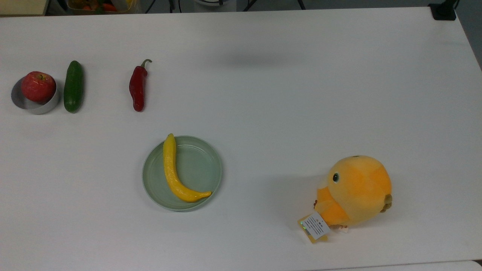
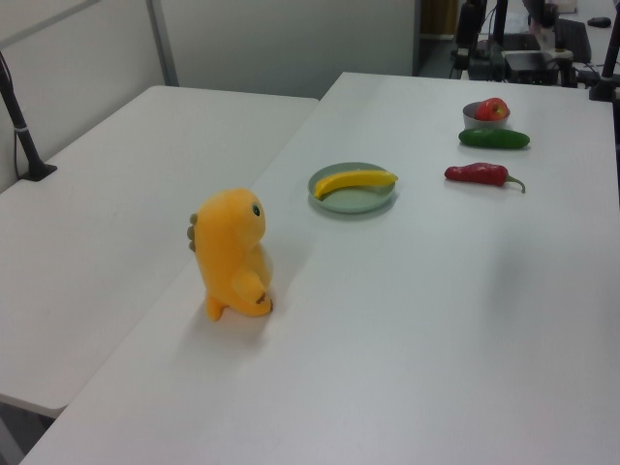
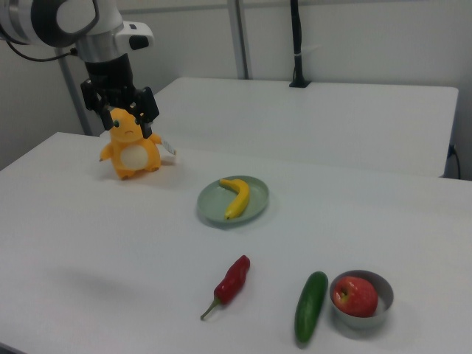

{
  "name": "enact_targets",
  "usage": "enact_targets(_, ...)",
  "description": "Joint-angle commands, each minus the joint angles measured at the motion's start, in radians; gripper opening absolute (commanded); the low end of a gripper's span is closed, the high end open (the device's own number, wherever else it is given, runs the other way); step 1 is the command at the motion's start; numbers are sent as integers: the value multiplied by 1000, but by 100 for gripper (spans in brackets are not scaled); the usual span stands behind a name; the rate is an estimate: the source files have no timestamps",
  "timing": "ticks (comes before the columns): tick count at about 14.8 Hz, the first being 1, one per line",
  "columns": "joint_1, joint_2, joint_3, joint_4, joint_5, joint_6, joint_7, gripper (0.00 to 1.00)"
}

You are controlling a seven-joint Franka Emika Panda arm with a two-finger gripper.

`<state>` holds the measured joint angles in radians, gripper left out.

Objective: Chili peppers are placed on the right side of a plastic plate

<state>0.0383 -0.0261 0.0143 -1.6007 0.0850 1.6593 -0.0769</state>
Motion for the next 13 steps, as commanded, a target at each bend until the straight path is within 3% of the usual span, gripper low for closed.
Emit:
enact_targets(1, 2, -11, -7, -15, -8, 22, -14, 100)
enact_targets(9, 0, -11, -8, -13, -8, 20, -23, 100)
enact_targets(13, 0, -9, -51, -5, -7, 24, -67, 100)
